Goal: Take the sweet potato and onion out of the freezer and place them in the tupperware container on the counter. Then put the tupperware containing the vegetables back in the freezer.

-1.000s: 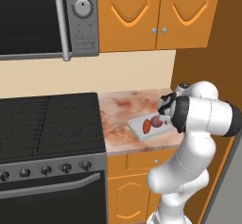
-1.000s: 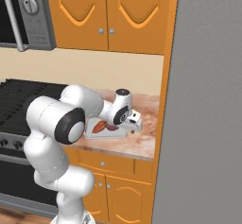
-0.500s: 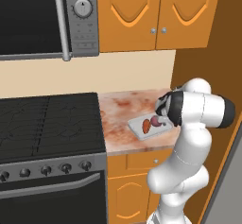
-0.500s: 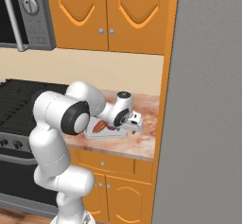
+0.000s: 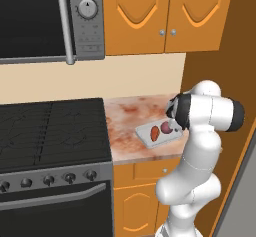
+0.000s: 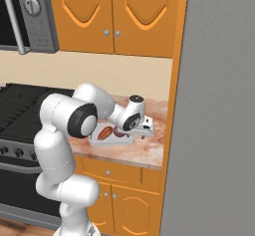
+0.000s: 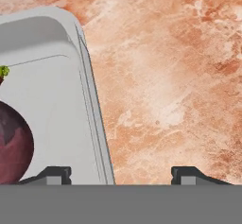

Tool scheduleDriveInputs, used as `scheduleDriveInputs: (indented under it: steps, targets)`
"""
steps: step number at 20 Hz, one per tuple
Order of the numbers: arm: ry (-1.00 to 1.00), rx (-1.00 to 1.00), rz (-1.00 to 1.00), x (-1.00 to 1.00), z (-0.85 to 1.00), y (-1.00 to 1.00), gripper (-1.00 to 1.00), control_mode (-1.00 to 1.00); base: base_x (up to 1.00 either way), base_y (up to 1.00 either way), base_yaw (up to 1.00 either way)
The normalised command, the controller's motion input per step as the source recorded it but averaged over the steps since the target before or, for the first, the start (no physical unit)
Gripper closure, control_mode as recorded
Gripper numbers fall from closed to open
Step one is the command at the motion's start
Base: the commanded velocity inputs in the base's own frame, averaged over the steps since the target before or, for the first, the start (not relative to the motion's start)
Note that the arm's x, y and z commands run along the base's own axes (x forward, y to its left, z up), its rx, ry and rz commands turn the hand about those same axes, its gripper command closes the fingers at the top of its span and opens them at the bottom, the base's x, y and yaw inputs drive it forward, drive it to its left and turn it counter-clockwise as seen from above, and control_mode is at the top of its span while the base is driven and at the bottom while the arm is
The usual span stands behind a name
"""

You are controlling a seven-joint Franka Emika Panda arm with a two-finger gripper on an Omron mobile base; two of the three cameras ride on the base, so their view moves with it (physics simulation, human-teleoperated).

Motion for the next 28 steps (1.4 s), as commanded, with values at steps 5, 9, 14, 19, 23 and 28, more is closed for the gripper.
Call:
scheduleDriveInputs:
  steps: [5, 9, 14, 19, 23, 28]
  targets:
    - [0.0, 0.0, 0.07, -0.05, -0.57, 0.0, 1.0, -1.0, 0.0, 0.0, 0.0]
    - [0.0, 0.0, 0.06, -0.12, -0.67, 0.03, 1.0, -1.0, 0.0, 0.0, 0.0]
    - [0.0, 0.0, 0.04, -0.49, -0.63, 0.24, 1.0, -1.0, 0.0, 0.0, 0.0]
    - [-0.02, 0.0, 0.0, -0.79, -0.19, 0.41, 1.0, -1.0, 0.0, 0.0, 0.0]
    - [0.0, 0.0, -0.04, -0.45, 0.02, 0.27, 1.0, -1.0, 0.0, 0.0, 0.0]
    - [0.0, 0.0, -0.07, -0.31, 0.46, 0.16, 1.0, -1.0, 0.0, 0.0, 0.0]
